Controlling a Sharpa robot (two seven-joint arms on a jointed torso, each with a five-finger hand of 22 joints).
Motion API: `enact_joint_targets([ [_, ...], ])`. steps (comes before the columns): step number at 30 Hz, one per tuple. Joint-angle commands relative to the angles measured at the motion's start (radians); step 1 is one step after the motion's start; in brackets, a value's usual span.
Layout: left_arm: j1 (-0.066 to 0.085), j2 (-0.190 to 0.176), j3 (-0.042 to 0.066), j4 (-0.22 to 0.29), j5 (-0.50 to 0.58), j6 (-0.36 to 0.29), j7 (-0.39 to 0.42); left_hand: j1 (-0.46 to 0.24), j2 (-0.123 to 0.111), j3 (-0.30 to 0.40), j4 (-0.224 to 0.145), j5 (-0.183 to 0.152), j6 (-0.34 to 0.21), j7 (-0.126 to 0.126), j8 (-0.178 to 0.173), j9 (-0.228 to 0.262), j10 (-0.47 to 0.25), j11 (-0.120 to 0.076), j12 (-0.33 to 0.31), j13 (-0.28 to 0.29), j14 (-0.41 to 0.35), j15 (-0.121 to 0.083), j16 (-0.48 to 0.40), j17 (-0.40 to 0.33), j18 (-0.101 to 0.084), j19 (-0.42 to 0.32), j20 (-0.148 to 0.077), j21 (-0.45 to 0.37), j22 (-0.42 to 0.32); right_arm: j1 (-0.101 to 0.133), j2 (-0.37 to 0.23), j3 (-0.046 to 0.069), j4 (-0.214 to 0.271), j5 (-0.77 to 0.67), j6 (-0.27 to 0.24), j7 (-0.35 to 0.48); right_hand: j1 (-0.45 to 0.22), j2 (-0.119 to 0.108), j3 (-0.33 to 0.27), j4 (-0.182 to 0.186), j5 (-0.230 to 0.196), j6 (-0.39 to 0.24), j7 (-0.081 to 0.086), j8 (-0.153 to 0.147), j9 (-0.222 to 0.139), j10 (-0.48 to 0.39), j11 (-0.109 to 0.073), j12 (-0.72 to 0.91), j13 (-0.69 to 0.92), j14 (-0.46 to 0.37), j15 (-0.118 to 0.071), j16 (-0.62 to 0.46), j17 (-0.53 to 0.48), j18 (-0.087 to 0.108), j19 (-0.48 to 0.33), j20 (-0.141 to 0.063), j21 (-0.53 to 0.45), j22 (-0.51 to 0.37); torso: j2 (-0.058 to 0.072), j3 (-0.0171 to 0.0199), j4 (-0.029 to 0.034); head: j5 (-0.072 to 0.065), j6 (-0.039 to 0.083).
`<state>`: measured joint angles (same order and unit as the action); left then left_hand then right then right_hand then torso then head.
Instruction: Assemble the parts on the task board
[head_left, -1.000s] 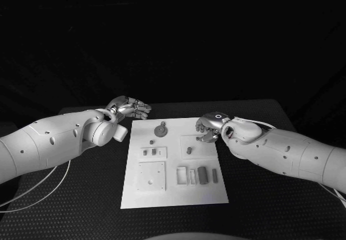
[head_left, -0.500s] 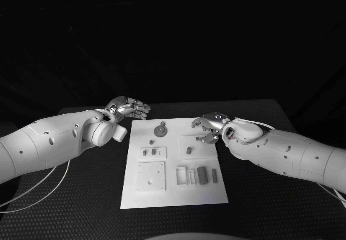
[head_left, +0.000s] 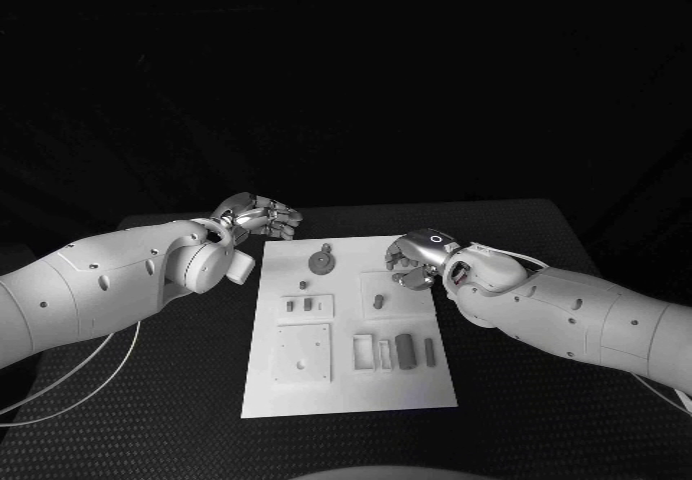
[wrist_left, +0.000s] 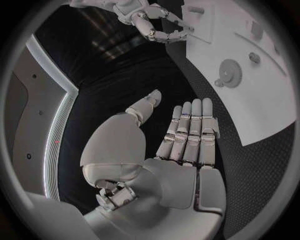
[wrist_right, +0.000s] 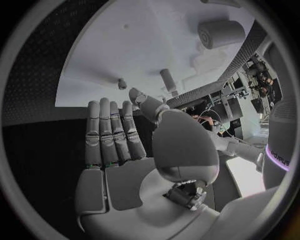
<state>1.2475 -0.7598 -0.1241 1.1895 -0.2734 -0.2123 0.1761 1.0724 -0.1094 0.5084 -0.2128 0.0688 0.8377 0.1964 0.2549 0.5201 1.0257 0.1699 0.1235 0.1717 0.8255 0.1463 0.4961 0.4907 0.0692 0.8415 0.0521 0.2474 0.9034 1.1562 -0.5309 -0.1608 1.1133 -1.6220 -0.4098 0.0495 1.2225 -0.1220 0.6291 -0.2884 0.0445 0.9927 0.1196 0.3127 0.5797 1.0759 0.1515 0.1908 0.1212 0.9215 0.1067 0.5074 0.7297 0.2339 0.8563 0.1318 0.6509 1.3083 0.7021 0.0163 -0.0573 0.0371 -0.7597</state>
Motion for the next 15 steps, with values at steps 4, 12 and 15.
enact_joint_targets([
  [4,0.002,0.001,0.001,0.003,0.005,0.01,0.006,-0.008,0.0,0.002,0.006,-0.003,-0.007,-0.002,0.005,-0.002,-0.005,0.001,0.004,-0.001,0.004,0.004,-0.007,0.002,0.011,-0.009,-0.002,0.003,0.001,0.0,0.0,0.0,-0.003,0.007,-0.069,0.017,0.017,0.01,-0.017,-0.003,0.003,0.01,0.002,-0.004,-0.012,0.132,-0.062,0.054,0.037,0.102,-0.052,0.067,0.034,0.028,0.077,-0.03,0.077,0.026,0.0,0.0002,-0.0008,0.002,0.001],
  [12,0.002,0.001,0.001,0.002,0.005,0.012,0.005,-0.008,-0.001,0.002,0.006,-0.003,-0.008,-0.002,0.005,-0.002,-0.005,0.001,0.004,-0.002,0.004,0.004,-0.007,0.002,0.011,-0.008,-0.002,0.003,0.001,-0.001,0.011,0.0,-0.013,0.01,-0.004,0.012,0.022,-0.051,-0.025,-0.002,0.003,-0.057,0.03,-0.045,-0.033,0.117,-0.052,0.026,0.039,0.074,-0.042,0.054,0.04,0.026,0.059,-0.034,0.08,0.018,0.0,0.0005,-0.0006,0.002,-0.001],
  [15,0.002,0.001,0.001,0.002,0.005,0.013,0.005,-0.008,-0.001,0.002,0.006,-0.003,-0.008,-0.002,0.005,-0.002,-0.005,0.001,0.004,-0.002,0.004,0.004,-0.007,0.002,0.011,-0.008,-0.002,0.004,0.002,-0.006,0.015,-0.001,-0.018,-0.005,0.016,0.002,0.014,-0.061,-0.027,0.0,0.003,-0.068,0.036,-0.052,-0.037,0.106,-0.045,0.013,0.038,0.06,-0.035,0.046,0.04,0.026,0.053,-0.031,0.078,0.017,0.0,0.0004,-0.0003,0.001,-0.002],
])
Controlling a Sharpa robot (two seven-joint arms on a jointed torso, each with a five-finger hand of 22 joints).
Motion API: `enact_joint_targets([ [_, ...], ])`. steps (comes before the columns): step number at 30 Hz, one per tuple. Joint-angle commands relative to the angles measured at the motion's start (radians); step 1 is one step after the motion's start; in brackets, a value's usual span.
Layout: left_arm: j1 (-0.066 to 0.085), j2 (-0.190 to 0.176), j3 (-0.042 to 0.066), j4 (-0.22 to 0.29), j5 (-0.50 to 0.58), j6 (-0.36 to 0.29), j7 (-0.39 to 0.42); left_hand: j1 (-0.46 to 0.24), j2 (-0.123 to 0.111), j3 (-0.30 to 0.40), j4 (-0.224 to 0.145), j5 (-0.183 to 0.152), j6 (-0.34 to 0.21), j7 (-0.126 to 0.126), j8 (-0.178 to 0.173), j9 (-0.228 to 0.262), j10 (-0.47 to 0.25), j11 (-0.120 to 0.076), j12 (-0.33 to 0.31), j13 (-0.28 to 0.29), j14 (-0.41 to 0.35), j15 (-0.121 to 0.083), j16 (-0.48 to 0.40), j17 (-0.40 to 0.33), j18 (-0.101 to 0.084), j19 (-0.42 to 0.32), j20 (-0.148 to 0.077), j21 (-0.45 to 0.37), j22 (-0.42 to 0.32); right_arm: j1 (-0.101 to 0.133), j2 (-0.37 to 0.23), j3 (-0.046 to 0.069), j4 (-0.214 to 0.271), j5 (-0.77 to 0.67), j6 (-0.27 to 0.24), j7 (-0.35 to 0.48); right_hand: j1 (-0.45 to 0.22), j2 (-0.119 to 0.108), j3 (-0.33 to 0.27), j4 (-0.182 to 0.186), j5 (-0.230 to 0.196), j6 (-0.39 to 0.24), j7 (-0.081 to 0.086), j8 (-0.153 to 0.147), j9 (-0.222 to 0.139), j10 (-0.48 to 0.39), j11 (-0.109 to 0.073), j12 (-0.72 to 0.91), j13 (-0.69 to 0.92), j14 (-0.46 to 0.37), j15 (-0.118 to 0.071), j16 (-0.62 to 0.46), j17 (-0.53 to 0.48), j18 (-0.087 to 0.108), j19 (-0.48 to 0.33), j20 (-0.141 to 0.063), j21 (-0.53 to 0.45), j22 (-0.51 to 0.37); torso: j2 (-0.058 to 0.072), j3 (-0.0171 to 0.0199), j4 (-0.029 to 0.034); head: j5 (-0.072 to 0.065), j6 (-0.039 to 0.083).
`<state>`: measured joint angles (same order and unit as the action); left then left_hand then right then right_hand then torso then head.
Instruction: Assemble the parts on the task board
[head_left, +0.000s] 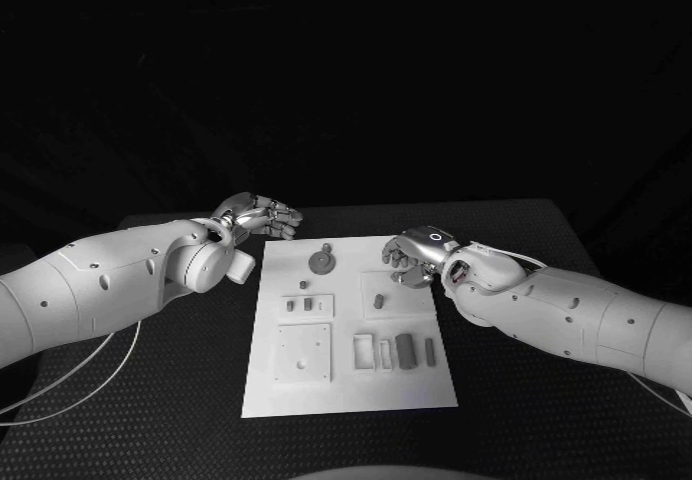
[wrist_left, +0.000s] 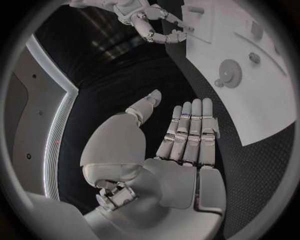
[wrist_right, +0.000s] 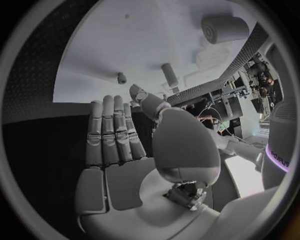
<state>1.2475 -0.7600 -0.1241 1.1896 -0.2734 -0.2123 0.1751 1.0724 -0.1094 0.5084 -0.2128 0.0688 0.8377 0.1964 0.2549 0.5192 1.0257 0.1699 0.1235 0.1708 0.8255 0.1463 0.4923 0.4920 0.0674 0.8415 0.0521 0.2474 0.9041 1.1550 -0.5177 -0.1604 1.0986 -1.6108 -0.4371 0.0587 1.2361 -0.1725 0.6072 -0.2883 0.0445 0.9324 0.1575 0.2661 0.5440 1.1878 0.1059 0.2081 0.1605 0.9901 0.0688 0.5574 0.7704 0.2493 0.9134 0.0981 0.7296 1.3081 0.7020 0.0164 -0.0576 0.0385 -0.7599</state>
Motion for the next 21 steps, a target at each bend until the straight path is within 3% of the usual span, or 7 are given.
enact_joint_targets([
  [1,0.002,0.001,0.001,0.002,0.005,0.013,0.005,-0.008,-0.001,0.001,0.006,-0.003,-0.008,-0.002,0.005,-0.001,-0.005,0.001,0.004,-0.001,0.004,0.004,-0.003,0.001,0.013,-0.008,-0.002,0.004,0.001,-0.006,0.003,-0.002,-0.005,-0.022,0.055,-0.012,-0.001,-0.012,-0.006,0.0,0.003,-0.009,-0.001,-0.005,-0.002,-0.007,0.001,-0.006,-0.001,-0.01,0.004,-0.004,0.0,0.01,-0.004,0.003,0.0,0.017,0.001,0.0002,0.0,0.0,-0.003],
  [11,0.002,0.003,0.001,0.001,0.005,0.015,0.005,-0.009,-0.001,0.001,0.007,-0.003,-0.009,-0.002,0.005,-0.001,-0.005,0.001,0.004,-0.002,0.005,0.004,-0.004,0.002,0.013,-0.008,-0.002,0.004,0.001,-0.013,0.016,-0.011,-0.027,-0.055,0.075,-0.034,-0.01,-0.018,-0.007,0.001,0.003,-0.013,0.001,-0.007,-0.004,-0.019,0.008,-0.021,-0.001,-0.022,0.01,-0.01,0.003,0.013,-0.001,0.004,0.004,0.018,0.001,0.0001,0.0016,0.001,-0.006],
  [21,0.002,0.001,0.001,0.003,0.005,0.014,0.004,-0.01,0.0,0.001,0.008,-0.004,-0.009,-0.002,0.005,-0.001,-0.006,0.001,0.004,-0.002,0.005,0.004,-0.005,0.003,0.013,-0.008,-0.002,0.004,0.001,-0.016,0.024,-0.014,-0.043,-0.057,0.074,-0.036,-0.011,0.002,-0.001,0.003,0.003,-0.007,-0.001,-0.003,-0.005,-0.012,0.007,-0.028,0.005,-0.015,0.007,-0.006,0.01,0.013,0.014,-0.001,0.02,0.021,0.001,0.0001,-0.0003,0.002,-0.007],
])
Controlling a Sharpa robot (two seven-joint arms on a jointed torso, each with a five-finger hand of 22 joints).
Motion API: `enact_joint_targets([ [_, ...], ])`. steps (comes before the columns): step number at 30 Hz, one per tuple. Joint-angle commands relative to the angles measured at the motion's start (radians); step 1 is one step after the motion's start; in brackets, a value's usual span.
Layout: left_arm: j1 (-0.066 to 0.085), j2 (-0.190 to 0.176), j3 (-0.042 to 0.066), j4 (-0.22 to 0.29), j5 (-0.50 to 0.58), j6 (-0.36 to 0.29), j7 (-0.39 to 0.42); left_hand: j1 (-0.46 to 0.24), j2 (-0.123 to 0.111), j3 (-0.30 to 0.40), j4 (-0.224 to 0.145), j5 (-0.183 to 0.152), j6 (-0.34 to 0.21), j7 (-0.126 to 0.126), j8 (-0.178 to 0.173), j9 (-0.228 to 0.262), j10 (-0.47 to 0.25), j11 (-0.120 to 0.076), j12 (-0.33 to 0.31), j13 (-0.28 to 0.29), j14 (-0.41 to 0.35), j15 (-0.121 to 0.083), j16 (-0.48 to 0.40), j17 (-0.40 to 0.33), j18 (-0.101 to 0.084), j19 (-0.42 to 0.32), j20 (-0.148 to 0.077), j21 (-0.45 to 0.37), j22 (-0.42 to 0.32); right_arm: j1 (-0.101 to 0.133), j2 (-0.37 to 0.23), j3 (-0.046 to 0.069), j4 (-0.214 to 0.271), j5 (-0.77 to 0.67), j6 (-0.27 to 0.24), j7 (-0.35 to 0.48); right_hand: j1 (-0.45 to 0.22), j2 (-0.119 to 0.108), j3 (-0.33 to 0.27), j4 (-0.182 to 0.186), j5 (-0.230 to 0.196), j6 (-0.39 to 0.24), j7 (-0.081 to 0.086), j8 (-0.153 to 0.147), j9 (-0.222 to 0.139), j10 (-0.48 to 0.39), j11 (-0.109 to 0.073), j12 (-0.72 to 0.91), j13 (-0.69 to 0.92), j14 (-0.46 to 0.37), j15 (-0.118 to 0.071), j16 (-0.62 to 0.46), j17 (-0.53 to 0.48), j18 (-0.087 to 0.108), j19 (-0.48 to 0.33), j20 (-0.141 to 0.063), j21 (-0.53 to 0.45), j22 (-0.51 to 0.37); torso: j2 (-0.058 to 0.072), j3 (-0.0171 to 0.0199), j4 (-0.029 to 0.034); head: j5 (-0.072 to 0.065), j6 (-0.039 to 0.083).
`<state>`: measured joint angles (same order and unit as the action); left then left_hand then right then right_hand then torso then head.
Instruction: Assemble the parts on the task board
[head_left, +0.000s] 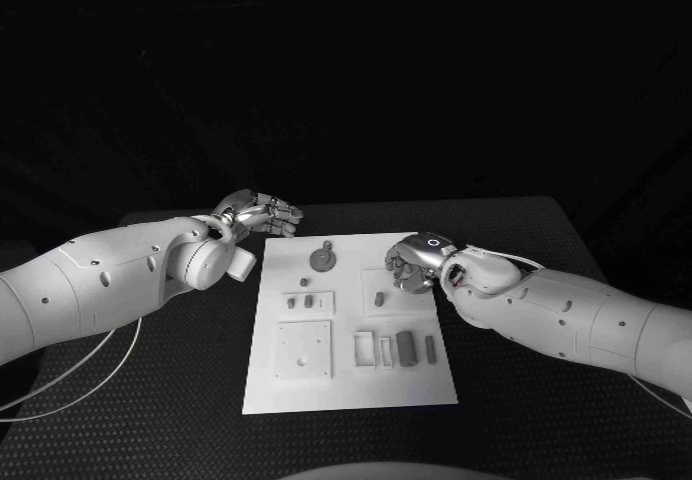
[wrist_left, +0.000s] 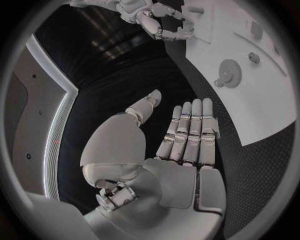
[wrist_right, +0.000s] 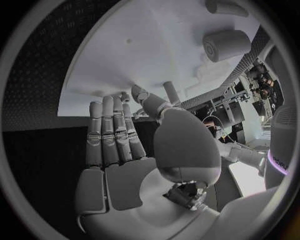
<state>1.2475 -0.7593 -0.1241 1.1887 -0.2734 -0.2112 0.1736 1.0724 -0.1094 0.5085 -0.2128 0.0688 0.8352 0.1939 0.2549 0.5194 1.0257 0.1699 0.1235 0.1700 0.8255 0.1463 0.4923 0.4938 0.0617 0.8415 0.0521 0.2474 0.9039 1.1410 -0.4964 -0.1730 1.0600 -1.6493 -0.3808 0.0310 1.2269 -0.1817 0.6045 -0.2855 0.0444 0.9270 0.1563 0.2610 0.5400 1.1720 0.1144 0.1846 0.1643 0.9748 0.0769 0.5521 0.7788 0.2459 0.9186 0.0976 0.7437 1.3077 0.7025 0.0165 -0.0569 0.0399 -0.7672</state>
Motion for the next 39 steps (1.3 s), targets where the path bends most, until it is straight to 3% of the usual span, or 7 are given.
enact_joint_targets([
  [1,0.002,0.001,0.001,0.003,0.005,0.013,0.005,-0.01,0.0,0.001,0.008,-0.004,-0.007,0.001,0.005,-0.001,-0.006,0.001,0.004,-0.001,0.005,0.004,-0.005,0.001,0.019,-0.008,-0.002,0.004,0.002,-0.002,0.004,-0.001,-0.006,-0.018,0.019,-0.009,-0.002,0.015,0.002,0.0,0.003,0.001,-0.001,0.004,-0.001,0.006,-0.002,-0.005,0.002,0.002,-0.002,0.001,0.003,0.016,0.012,-0.002,0.009,0.022,0.001,0.0,-0.0007,0.001,0.001],
  [4,0.002,0.002,0.001,0.003,0.005,0.014,0.005,-0.011,0.001,0.001,0.009,-0.004,-0.007,0.001,0.005,-0.001,-0.006,0.002,0.004,-0.002,0.005,0.004,-0.005,0.002,0.018,-0.008,-0.002,0.004,0.002,-0.003,0.005,-0.001,-0.005,-0.027,0.035,-0.016,-0.009,0.035,0.003,0.008,0.003,0.011,-0.004,0.01,0.001,0.018,-0.006,-0.001,0.006,0.015,-0.007,0.009,0.007,0.016,0.028,-0.006,0.024,0.025,0.0,-0.0003,0.0,0.0,0.002],
  [9,0.002,0.0,0.001,0.006,0.005,0.015,0.005,-0.012,0.001,0.001,0.01,-0.004,-0.007,0.001,0.006,-0.001,-0.006,0.002,0.005,-0.002,0.005,0.004,-0.006,0.002,0.018,-0.008,-0.002,0.004,0.002,-0.008,0.01,-0.003,-0.007,-0.049,0.067,-0.024,-0.027,0.078,-0.002,0.0,0.003,0.056,-0.026,0.037,0.012,0.07,-0.03,0.011,0.026,0.074,-0.04,0.051,0.038,0.016,0.096,-0.05,0.115,0.027,0.001,-0.0007,0.0014,-0.002,-0.001],
  [15,0.002,-0.001,0.001,0.008,0.005,0.016,0.003,-0.012,0.002,0.001,0.011,-0.003,-0.007,0.001,0.006,-0.001,-0.006,0.002,0.005,-0.002,0.006,0.004,-0.006,0.003,0.018,-0.008,-0.002,0.004,0.002,-0.013,0.019,-0.007,-0.014,-0.07,0.086,-0.041,-0.024,0.094,0.007,-0.003,0.003,0.074,-0.033,0.046,0.017,0.092,-0.039,0.009,0.036,0.096,-0.054,0.067,0.058,0.016,0.112,-0.074,0.164,0.026,0.001,0.0,-0.0001,0.0,-0.003],
  [28,0.002,-0.003,0.001,0.009,0.005,0.014,0.0,-0.012,0.002,0.001,0.011,-0.003,-0.007,0.001,0.007,-0.001,-0.006,0.001,0.005,-0.003,0.006,0.004,-0.007,0.004,0.019,-0.008,-0.002,0.004,0.002,-0.016,0.024,-0.015,-0.02,-0.134,0.117,-0.096,-0.016,0.092,0.015,-0.006,0.003,0.083,-0.038,0.051,0.022,0.099,-0.042,0.0,0.044,0.096,-0.058,0.068,0.071,0.016,0.107,-0.084,0.19,0.023,0.0,-0.0004,-0.0005,-0.001,-0.011],
  [33,0.002,-0.003,0.001,0.011,0.005,0.015,0.0,-0.012,0.002,0.001,0.011,-0.003,-0.008,0.001,0.007,-0.001,-0.006,0.001,0.005,-0.003,0.006,0.004,-0.007,0.005,0.019,-0.008,-0.002,0.004,0.003,-0.016,0.025,-0.018,-0.017,-0.158,0.115,-0.108,0.013,0.073,0.021,-0.008,0.003,0.09,-0.042,0.056,0.027,0.086,-0.035,-0.016,0.043,0.09,-0.055,0.057,0.072,0.016,0.097,-0.087,0.197,0.022,0.0,-0.0007,-0.0004,-0.002,-0.012],
  [39,0.002,-0.002,0.001,0.01,0.004,0.015,-0.003,-0.011,0.002,0.001,0.011,-0.003,-0.008,0.001,0.007,-0.001,-0.006,0.001,0.005,-0.003,0.006,0.004,-0.007,0.005,0.019,-0.008,-0.002,0.004,0.003,-0.016,0.022,-0.018,-0.005,-0.179,0.091,-0.117,0.027,0.072,0.023,-0.009,0.003,0.097,-0.046,0.06,0.031,0.092,-0.037,-0.016,0.046,0.099,-0.057,0.058,0.073,0.016,0.101,-0.089,0.203,0.021,0.0,-0.0002,0.001,-0.003,-0.012],
])
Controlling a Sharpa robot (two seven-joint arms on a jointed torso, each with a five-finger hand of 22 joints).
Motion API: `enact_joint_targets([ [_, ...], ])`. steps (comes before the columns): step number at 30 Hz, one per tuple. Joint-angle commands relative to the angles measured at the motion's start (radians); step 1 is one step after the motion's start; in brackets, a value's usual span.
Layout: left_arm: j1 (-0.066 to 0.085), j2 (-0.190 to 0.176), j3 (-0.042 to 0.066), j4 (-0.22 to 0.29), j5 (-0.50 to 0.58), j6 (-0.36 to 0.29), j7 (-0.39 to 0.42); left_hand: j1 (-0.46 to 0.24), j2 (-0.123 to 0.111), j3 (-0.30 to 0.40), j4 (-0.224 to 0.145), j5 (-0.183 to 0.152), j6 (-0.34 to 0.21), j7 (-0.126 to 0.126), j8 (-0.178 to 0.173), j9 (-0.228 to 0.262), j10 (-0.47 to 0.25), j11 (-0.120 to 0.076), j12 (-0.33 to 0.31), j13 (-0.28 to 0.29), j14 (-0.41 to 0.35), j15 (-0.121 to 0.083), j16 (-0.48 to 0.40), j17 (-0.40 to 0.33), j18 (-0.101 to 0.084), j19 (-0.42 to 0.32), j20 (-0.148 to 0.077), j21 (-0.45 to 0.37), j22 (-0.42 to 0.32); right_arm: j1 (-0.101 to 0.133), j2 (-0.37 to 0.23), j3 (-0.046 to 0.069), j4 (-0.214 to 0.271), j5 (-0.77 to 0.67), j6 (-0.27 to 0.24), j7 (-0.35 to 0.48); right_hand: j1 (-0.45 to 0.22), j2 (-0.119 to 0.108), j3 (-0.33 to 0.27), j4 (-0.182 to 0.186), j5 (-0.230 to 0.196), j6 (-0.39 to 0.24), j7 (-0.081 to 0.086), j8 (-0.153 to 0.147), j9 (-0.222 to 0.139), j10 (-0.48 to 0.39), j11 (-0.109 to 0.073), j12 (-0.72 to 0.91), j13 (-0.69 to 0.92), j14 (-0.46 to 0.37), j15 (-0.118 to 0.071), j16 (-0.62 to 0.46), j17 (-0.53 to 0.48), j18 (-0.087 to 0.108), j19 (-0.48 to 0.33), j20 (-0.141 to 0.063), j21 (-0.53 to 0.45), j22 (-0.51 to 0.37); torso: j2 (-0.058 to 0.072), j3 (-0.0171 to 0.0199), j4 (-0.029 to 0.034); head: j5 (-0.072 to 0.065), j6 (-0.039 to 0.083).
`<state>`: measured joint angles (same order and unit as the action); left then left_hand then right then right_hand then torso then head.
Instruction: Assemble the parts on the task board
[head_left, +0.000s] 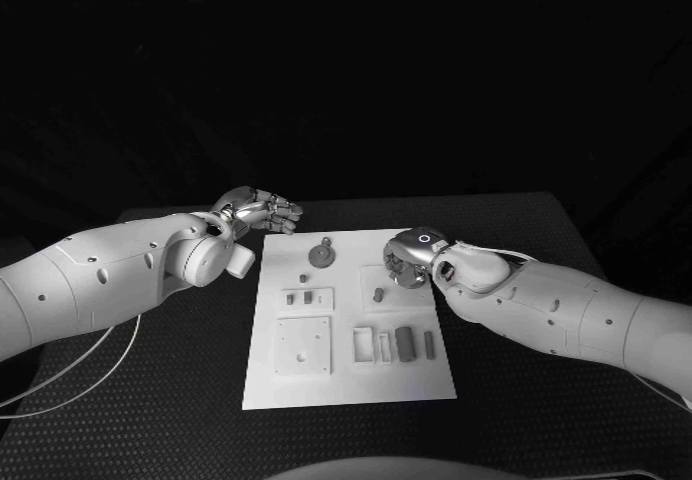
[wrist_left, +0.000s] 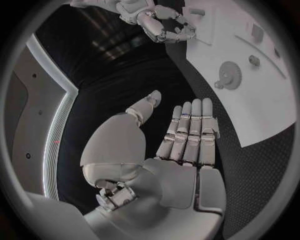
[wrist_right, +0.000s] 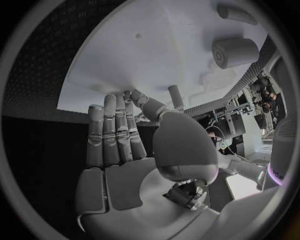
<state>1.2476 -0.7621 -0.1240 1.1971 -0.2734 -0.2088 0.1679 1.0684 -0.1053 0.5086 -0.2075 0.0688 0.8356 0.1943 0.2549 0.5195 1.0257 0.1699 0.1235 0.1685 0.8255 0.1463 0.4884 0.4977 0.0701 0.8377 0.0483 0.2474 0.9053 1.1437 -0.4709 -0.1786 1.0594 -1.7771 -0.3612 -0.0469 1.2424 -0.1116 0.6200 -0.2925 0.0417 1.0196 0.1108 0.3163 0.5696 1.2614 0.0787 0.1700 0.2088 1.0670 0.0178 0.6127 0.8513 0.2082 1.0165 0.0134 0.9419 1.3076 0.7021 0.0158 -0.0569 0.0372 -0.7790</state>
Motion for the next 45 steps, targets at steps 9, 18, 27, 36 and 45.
enact_joint_targets([
  [9,0.002,0.001,0.001,0.001,0.004,0.014,0.003,-0.003,-0.002,0.004,0.004,0.0,-0.009,0.0,0.008,-0.001,-0.007,0.001,0.006,-0.003,0.006,0.003,-0.005,0.003,0.011,-0.005,0.002,0.004,0.002,-0.019,-0.008,-0.013,0.003,-0.059,0.04,-0.043,0.04,-0.024,-0.001,-0.002,0.006,0.034,-0.015,0.025,0.019,0.044,-0.022,0.013,0.022,0.046,-0.015,0.008,0.012,0.054,0.029,-0.018,0.035,0.021,0.0,0.0004,-0.0008,0.001,-0.002],
  [18,0.002,0.001,0.001,0.0,0.004,0.013,0.003,-0.003,-0.002,0.004,0.004,0.001,-0.009,0.001,0.008,-0.001,-0.007,0.002,0.006,-0.003,0.007,0.004,-0.005,0.003,0.01,-0.005,0.002,0.004,0.002,-0.019,-0.014,-0.012,0.008,-0.052,0.009,-0.042,0.04,-0.027,-0.001,-0.002,0.006,0.037,-0.017,0.027,0.023,0.048,-0.024,0.014,0.028,0.052,-0.018,0.009,0.016,0.054,0.032,-0.021,0.04,0.02,0.0,0.001,-0.001,0.001,-0.001],
  [27,0.002,0.002,0.001,-0.002,0.004,0.013,0.003,-0.003,-0.002,0.004,0.005,0.001,-0.009,0.001,0.008,-0.001,-0.007,0.002,0.006,-0.004,0.007,0.004,-0.006,0.004,0.01,-0.005,0.002,0.004,0.002,-0.018,-0.017,-0.01,0.013,-0.029,-0.031,-0.032,0.041,-0.031,-0.002,-0.002,0.006,0.04,-0.019,0.029,0.028,0.053,-0.027,0.014,0.035,0.059,-0.021,0.009,0.019,0.054,0.037,-0.024,0.046,0.02,0.0,0.0006,-0.0008,0.0,0.003],
  [36,0.002,0.002,0.001,-0.004,0.004,0.013,0.002,-0.003,-0.003,0.004,0.005,0.001,-0.01,0.001,0.009,-0.001,-0.007,0.002,0.006,-0.004,0.007,0.004,-0.006,0.005,0.01,-0.005,0.002,0.004,0.002,-0.01,-0.023,0.0,0.02,-0.006,-0.018,-0.026,0.041,-0.03,-0.001,-0.001,0.006,0.04,-0.019,0.029,0.029,0.053,-0.027,0.014,0.036,0.06,-0.021,0.008,0.019,0.054,0.037,-0.024,0.047,0.019,0.0,0.0005,-0.0008,0.001,0.002],
  [45,0.002,0.002,0.001,-0.002,0.004,0.018,0.001,-0.004,-0.003,0.004,0.006,0.001,-0.01,0.001,0.009,-0.002,-0.008,0.002,0.007,-0.005,0.007,0.004,-0.007,0.006,0.01,-0.005,0.002,0.004,0.003,0.006,-0.033,0.018,0.036,0.049,0.038,-0.021,0.039,-0.028,-0.001,-0.001,0.006,0.039,-0.018,0.029,0.03,0.053,-0.027,0.012,0.038,0.06,-0.021,0.006,0.02,0.054,0.037,-0.025,0.047,0.018,-0.001,0.0001,-0.0005,0.0,0.003],
])
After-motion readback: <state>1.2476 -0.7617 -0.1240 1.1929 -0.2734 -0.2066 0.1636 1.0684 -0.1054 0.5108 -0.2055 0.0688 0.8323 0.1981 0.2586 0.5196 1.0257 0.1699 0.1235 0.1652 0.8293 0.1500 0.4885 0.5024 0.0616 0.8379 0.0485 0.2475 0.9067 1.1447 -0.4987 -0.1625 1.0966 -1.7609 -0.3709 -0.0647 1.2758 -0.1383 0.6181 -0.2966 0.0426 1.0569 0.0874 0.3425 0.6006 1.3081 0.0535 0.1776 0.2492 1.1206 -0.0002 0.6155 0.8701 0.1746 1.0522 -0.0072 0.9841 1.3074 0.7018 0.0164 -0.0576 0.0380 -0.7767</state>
